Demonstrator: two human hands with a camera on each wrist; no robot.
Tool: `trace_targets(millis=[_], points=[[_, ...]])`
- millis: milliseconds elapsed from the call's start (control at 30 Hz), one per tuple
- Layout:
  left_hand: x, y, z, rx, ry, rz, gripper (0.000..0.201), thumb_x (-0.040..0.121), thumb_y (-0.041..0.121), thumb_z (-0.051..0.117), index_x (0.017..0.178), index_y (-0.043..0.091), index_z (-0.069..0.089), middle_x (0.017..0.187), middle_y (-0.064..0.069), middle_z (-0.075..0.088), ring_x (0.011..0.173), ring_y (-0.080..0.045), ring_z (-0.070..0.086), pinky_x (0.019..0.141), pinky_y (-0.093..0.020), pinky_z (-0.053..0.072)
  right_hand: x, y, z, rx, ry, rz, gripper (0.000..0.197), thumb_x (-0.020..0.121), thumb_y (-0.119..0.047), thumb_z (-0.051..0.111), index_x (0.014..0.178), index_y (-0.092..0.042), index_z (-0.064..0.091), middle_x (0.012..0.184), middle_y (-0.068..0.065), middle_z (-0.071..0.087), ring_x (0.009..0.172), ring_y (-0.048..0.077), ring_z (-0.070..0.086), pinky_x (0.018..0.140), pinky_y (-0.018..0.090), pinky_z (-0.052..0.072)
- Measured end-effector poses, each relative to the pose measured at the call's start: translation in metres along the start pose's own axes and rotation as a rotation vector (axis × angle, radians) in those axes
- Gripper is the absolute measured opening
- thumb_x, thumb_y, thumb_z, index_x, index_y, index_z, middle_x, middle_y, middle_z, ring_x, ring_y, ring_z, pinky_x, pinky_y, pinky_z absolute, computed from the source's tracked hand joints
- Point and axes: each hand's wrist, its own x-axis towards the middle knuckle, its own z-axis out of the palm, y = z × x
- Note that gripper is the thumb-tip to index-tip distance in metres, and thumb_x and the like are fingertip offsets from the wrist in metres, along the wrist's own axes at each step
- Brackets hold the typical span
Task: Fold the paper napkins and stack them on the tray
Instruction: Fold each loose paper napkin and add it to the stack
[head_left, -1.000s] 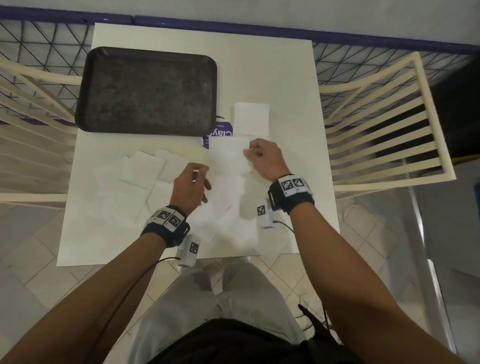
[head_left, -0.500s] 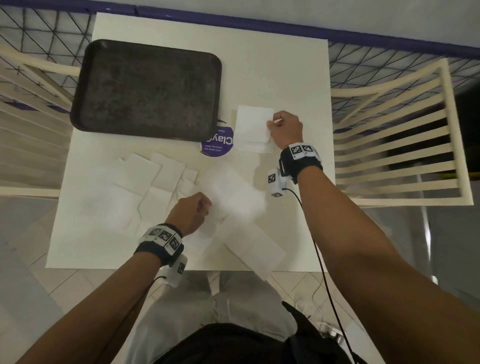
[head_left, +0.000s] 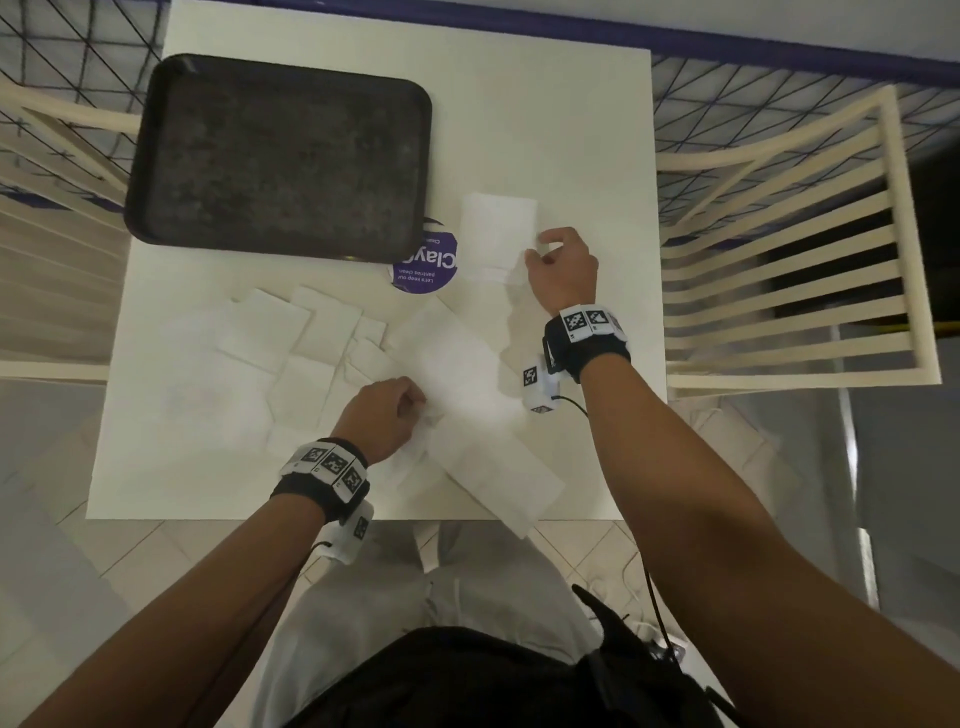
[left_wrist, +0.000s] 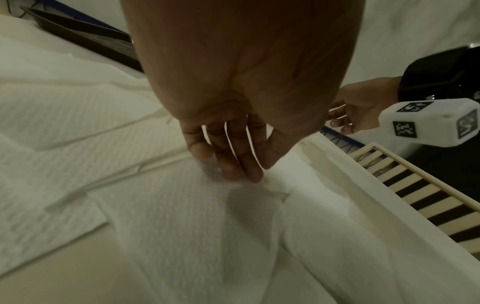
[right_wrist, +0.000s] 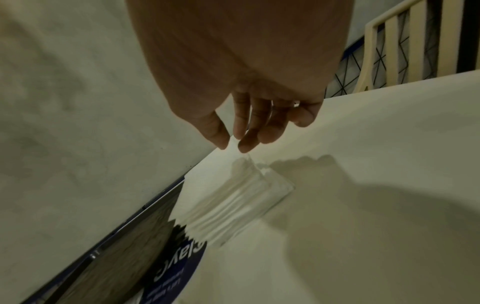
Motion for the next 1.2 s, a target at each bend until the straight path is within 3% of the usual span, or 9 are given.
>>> trace_targets(millis=[133,300,433,533,667,833,1000,1100,1200], points=[[-0.001,0.008,0.007,0.101,-0.007,0.032,0.020,0.092,0.048,0.066,0.092,0.028,0.068,0.090,0.011,0.068,0.086,-0.015,0.063,0.087,-0.043,0.052,-0.041,0.013,0.004,0.012,-0.028,-0.016,0.019,0.090,-0.018,0.060,0.107,-0.021,0.068,0.087,-0.002,0.067,0.083,0.005,0.056,0.071,0.019,0.042],[-0.001,0.018,0.022,0.307,0.103,-0.083,0.037,0.084,0.067,0.062,0.090,0.032,0.069,0.099,0.010,0.067,0.098,-0.021,0.061,0.091,-0.046,0.045,-0.086,0.033,0.017,-0.019,-0.127,-0.076,0.015,0.089,-0.014,0.061,0.092,-0.024,0.072,0.089,0.000,0.072,0.074,0.008,0.062,0.062,0.001,0.040],[-0.004,0.021,0.028,0.303,0.133,-0.107,0.029,0.081,0.066,0.068,0.079,0.038,0.064,0.099,0.011,0.064,0.103,-0.021,0.057,0.091,-0.047,0.039,-0.118,0.050,0.027,-0.066,-0.244,-0.107,0.019,0.087,-0.010,0.062,0.090,-0.024,0.074,0.082,-0.003,0.071,0.072,0.011,0.065,0.069,0.017,0.049],[-0.009,0.024,0.030,0.353,0.130,-0.114,0.022,0.086,0.059,0.067,0.079,0.039,0.062,0.105,0.006,0.062,0.108,-0.024,0.053,0.095,-0.049,0.040,-0.134,0.064,0.031,-0.130,-0.316,-0.116,0.019,0.084,-0.009,0.065,0.092,-0.021,0.076,0.086,-0.006,0.071,0.074,0.008,0.063,0.072,0.014,0.047],[-0.012,0.024,0.031,0.346,0.133,-0.105,0.019,0.091,0.055,0.064,0.082,0.039,0.061,0.108,0.004,0.061,0.111,-0.026,0.052,0.098,-0.050,0.040,-0.145,0.074,0.037,-0.210,-0.377,-0.085,0.020,0.083,-0.012,0.069,0.100,-0.019,0.076,0.096,-0.003,0.073,0.088,0.011,0.067,0.086,0.021,0.052],[-0.014,0.018,0.028,0.130,0.151,0.033,0.012,0.095,0.043,0.064,0.089,0.033,0.061,0.100,0.007,0.068,0.105,-0.025,0.054,0.089,-0.041,0.036,-0.148,0.073,0.038,-0.322,-0.416,-0.098,0.035,0.077,-0.030,0.080,0.111,-0.024,0.073,0.099,-0.004,0.067,0.097,0.016,0.064,0.094,0.035,0.052],[-0.015,0.027,0.009,-0.099,0.227,0.158,0.010,0.094,0.032,0.068,0.091,0.026,0.061,0.083,0.017,0.063,0.090,-0.021,0.057,0.089,-0.046,0.048,-0.138,0.059,0.029,-0.468,-0.438,-0.111,0.026,0.081,-0.047,0.073,0.092,-0.026,0.064,0.110,-0.004,0.063,0.113,0.025,0.051,0.099,0.042,0.042],[-0.012,0.035,-0.006,-0.255,0.315,0.182,0.017,0.093,0.037,0.072,0.099,0.023,0.064,0.089,0.010,0.068,0.086,-0.018,0.062,0.082,-0.035,0.052,-0.131,0.044,0.018,-0.350,-0.436,-0.156,0.030,0.084,-0.045,0.070,0.093,-0.016,0.066,0.100,-0.002,0.069,0.095,0.021,0.061,0.089,0.038,0.047],[-0.008,0.036,-0.019,-0.390,0.279,0.083,0.038,0.089,0.047,0.075,0.114,0.022,0.061,0.097,0.005,0.067,0.089,-0.014,0.065,0.078,-0.019,0.048,-0.128,0.026,0.007,-0.186,-0.442,-0.201,0.023,0.089,-0.034,0.071,0.090,-0.011,0.066,0.088,0.000,0.068,0.083,0.018,0.061,0.073,0.030,0.047]])
